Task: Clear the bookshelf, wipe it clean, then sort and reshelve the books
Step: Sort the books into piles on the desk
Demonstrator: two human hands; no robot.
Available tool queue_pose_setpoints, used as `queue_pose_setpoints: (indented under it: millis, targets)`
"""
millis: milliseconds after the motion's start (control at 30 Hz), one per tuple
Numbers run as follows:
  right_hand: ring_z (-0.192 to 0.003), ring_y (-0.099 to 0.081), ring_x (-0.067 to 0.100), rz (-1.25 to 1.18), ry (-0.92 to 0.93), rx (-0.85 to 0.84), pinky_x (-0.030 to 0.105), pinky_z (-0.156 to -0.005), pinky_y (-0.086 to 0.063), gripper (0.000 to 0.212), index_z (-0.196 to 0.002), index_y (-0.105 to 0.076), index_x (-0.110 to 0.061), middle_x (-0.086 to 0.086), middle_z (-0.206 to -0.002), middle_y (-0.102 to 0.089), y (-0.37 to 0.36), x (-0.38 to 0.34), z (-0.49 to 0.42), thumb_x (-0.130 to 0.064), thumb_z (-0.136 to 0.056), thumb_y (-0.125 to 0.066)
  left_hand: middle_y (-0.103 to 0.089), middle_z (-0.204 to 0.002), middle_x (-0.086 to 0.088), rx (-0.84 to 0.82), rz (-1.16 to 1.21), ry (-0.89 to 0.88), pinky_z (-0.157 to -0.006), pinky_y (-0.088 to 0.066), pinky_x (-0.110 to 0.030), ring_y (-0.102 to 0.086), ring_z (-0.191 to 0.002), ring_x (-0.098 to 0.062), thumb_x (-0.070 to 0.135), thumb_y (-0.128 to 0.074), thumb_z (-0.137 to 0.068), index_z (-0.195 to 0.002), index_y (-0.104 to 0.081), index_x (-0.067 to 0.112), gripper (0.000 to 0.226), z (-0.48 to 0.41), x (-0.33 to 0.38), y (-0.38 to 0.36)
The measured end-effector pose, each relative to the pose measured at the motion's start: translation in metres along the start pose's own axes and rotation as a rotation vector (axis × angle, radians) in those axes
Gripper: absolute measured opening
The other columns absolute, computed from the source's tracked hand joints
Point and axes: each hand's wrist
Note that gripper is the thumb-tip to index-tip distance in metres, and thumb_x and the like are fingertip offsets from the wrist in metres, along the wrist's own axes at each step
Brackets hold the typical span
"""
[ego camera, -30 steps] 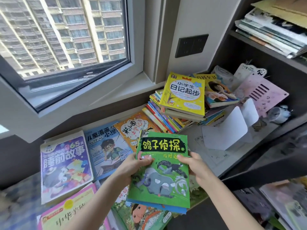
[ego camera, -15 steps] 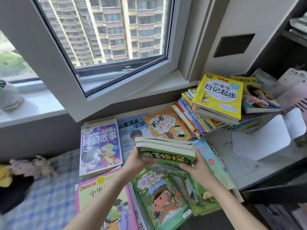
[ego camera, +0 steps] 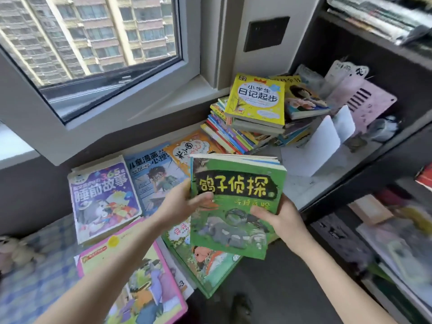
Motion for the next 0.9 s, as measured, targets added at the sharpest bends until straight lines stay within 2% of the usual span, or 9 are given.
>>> queue_pose_setpoints:
  millis: [100, 233, 300, 367, 500, 567, 667, 800, 900]
  targets:
    - [-0.098, -0.064, 0.001, -0.114, -0.063, 0.046, 0.022, -0.088, -0.047, 0.043, -0.108, -0.059, -0.029, -0.017, -0.102, -0.071, 0.030, 0.008, 0.037, -0.034, -0.068, -0.075, -0.065, -0.088, 0.012, -0.148, -0.026, -0.032, -0.066, -0.049, -0.012, -0.061, -0.072, 0.011, 0.031, -0.054, -0.094, -0.094, -0.053, 0.026, 0.005, 0.017, 0.015, -0.036]
    - [-0.102, -0.066, 0.010, -0.241, -0.194, 0.067, 0.039, -0.100, -0.046, 0.061, -0.117, -0.059, -0.020, -0.007, -0.107, -0.072, 0.068, 0.044, 0.079, -0.039, -0.064, -0.081, -0.067, -0.091, 0.009, -0.200, -0.033, 0.047, -0.074, -0.053, -0.018, -0.063, -0.081, 0.004, 0.049, -0.051, -0.085, -0.100, -0.056, 0.019, 0.033, 0.035, 0.015, -0.096]
    - [-0.108, -0.064, 0.016, -0.310, -0.286, 0.110, 0.044, -0.105, -0.042, 0.093, -0.123, -0.054, -0.015, -0.001, -0.113, -0.071, 0.096, 0.084, 0.111, -0.054, -0.047, -0.090, -0.067, -0.093, 0.008, -0.262, -0.044, 0.108, -0.084, -0.053, -0.024, -0.063, -0.086, -0.002, 0.052, -0.051, -0.084, -0.098, -0.056, 0.018, 0.037, 0.045, 0.015, -0.142]
    - [-0.120, -0.056, 0.022, -0.344, -0.395, 0.152, 0.049, -0.111, -0.033, 0.126, -0.134, -0.044, -0.010, 0.004, -0.126, -0.063, 0.122, 0.124, 0.142, -0.062, -0.029, -0.091, -0.065, -0.087, 0.012, -0.340, -0.092, 0.158, -0.077, -0.049, -0.017, -0.061, -0.083, -0.001, 0.047, -0.053, -0.091, -0.089, -0.056, 0.021, 0.026, 0.053, 0.013, -0.186]
    - [-0.130, -0.044, 0.026, -0.404, -0.543, 0.247, 0.050, -0.116, -0.022, 0.148, -0.147, -0.026, -0.007, 0.010, -0.143, -0.046, 0.177, 0.196, 0.198, -0.060, -0.025, -0.092, -0.073, -0.093, 0.003, -0.447, -0.002, 0.285, -0.087, -0.054, -0.033, -0.069, -0.086, -0.009, 0.037, -0.061, -0.091, -0.101, -0.059, 0.011, 0.029, 0.054, -0.012, -0.288]
    - [-0.128, -0.045, 0.025, -0.454, -0.614, 0.317, 0.049, -0.115, -0.023, 0.139, -0.146, -0.027, -0.007, 0.010, -0.143, -0.046, 0.195, 0.232, 0.215, -0.054, -0.034, -0.094, -0.072, -0.105, -0.005, -0.412, -0.044, 0.333, -0.090, -0.053, -0.041, -0.068, -0.099, -0.020, 0.035, -0.063, -0.091, -0.106, -0.059, 0.008, 0.031, 0.051, -0.033, -0.337]
    - [-0.113, -0.056, 0.026, -0.553, -0.708, 0.489, 0.039, -0.092, -0.045, 0.101, -0.132, -0.047, -0.004, 0.012, -0.125, -0.062, 0.209, 0.293, 0.226, -0.037, -0.047, -0.091, -0.064, -0.122, -0.002, -0.294, -0.143, 0.358, -0.090, -0.047, -0.027, -0.061, -0.111, -0.017, 0.039, -0.065, -0.085, -0.123, -0.057, 0.012, 0.047, 0.046, -0.063, -0.401]
    - [-0.082, -0.064, 0.026, -0.640, -0.824, 0.703, 0.034, -0.069, -0.051, 0.032, -0.104, -0.060, -0.005, 0.014, -0.095, -0.069, 0.204, 0.393, 0.221, -0.005, -0.075, -0.075, -0.068, -0.105, -0.006, -0.162, -0.186, 0.467, -0.073, -0.045, -0.028, -0.064, -0.095, -0.020, 0.022, -0.062, -0.085, -0.102, -0.062, 0.017, 0.018, 0.032, -0.115, -0.455]
    - [-0.070, -0.061, 0.025, -0.698, -0.871, 0.809, 0.030, -0.059, -0.044, 0.030, -0.093, -0.065, -0.003, 0.018, -0.085, -0.068, 0.189, 0.487, 0.210, -0.013, -0.070, -0.081, -0.070, -0.098, -0.011, -0.101, -0.273, 0.468, -0.070, -0.044, -0.031, -0.066, -0.095, -0.028, 0.014, -0.058, -0.085, -0.100, -0.065, 0.017, 0.016, 0.001, -0.169, -0.486]
Point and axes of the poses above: each hand's wrist, its own z-axis away from the middle knuckle, its own y-axis out of the back of the hand, x = y × z
